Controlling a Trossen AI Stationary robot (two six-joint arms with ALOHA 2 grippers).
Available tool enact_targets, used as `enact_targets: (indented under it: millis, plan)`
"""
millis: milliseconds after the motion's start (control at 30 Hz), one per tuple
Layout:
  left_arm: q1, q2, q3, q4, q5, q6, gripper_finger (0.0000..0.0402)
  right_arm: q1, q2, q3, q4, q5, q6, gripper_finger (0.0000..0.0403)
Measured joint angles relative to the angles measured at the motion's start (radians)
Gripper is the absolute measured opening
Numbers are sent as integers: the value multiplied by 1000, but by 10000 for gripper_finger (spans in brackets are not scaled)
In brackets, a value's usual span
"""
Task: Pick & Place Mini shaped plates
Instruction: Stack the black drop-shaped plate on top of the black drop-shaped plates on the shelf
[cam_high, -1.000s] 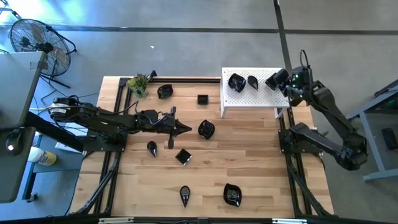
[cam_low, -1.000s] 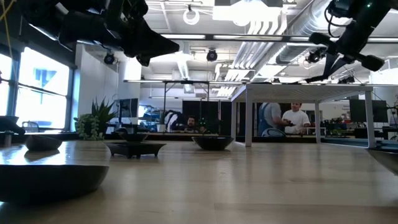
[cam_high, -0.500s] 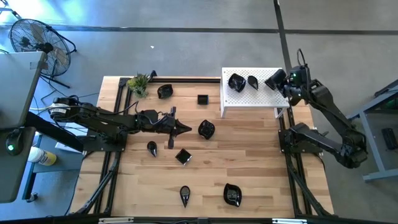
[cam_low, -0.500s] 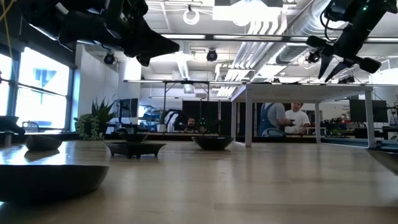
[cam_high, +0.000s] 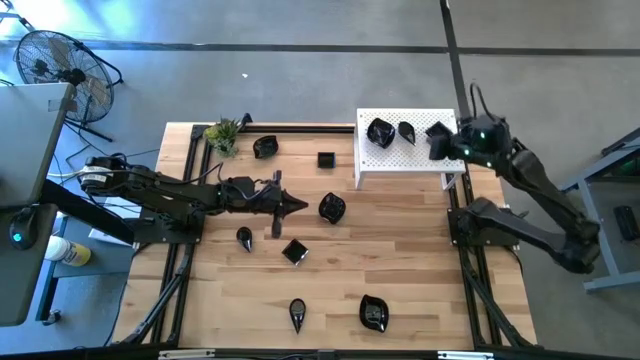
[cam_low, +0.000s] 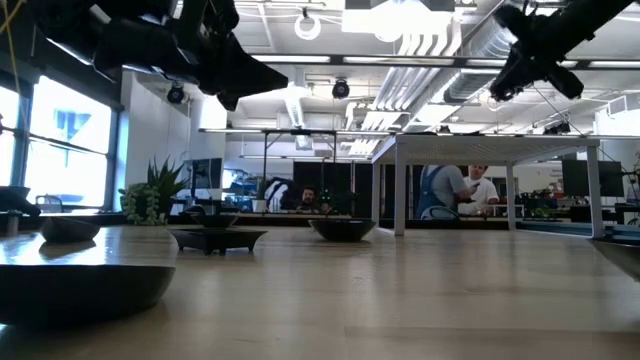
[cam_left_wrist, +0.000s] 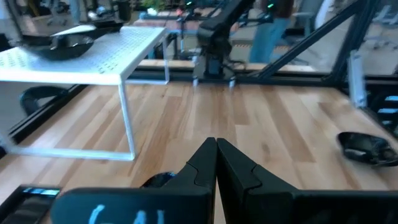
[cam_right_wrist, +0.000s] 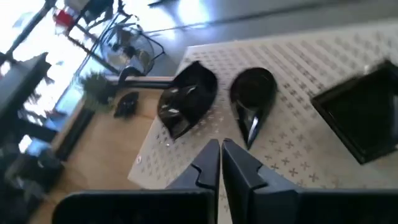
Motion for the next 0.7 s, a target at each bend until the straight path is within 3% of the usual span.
enact_targets:
  millis: [300, 500, 700]
  plan:
    - [1, 0, 0, -61, -87, -2, 3, 466, -77, -12, 66, 376, -185, 4]
    - [0, 0, 0, -88, -90, -15, 3, 708, -63, -202, 483, 405, -363, 1]
    - [0, 0, 0, -116, -96, -115, 3, 865, -33, -426, 920, 382, -531, 1]
